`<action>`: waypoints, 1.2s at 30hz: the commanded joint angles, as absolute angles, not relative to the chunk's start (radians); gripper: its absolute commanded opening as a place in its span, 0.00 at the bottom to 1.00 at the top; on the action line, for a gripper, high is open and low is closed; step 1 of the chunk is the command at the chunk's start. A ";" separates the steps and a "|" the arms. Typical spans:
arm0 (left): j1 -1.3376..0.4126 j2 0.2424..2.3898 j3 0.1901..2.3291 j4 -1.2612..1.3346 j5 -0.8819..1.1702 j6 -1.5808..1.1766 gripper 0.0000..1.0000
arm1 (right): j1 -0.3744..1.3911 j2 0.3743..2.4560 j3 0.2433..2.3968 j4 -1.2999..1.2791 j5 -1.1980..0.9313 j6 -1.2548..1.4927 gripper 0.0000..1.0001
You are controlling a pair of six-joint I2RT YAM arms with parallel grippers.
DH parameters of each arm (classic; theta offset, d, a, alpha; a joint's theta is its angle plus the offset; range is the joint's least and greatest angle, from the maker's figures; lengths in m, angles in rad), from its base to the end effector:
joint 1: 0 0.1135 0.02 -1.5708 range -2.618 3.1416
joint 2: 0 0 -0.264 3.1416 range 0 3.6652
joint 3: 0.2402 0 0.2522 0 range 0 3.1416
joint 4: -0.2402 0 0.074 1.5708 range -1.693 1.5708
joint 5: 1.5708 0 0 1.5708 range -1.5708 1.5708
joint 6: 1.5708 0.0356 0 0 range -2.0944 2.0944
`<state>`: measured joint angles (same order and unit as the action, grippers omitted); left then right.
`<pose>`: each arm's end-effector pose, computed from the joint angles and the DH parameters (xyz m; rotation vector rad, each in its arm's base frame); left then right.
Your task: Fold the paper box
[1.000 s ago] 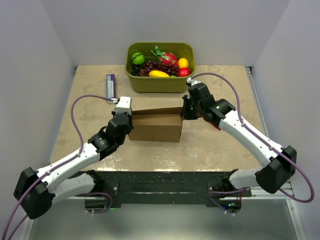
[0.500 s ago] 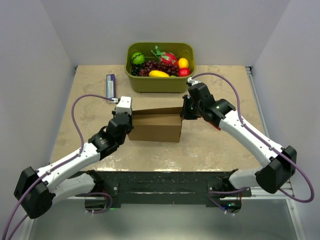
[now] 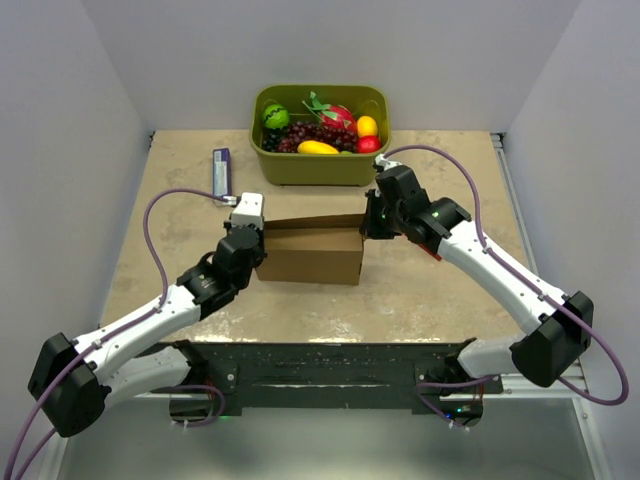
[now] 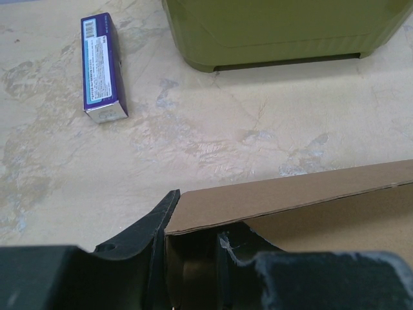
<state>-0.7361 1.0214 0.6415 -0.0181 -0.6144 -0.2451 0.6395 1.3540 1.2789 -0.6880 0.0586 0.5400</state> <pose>0.1819 -0.1371 0.2636 0.0715 1.8921 -0.0615 0.2349 0.1721 0.3371 -0.0890 2.3893 0.5100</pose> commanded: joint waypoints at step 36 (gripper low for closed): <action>-0.784 1.061 0.627 -0.112 -0.463 -0.252 0.08 | 0.693 1.292 1.282 -0.388 -0.136 0.687 0.00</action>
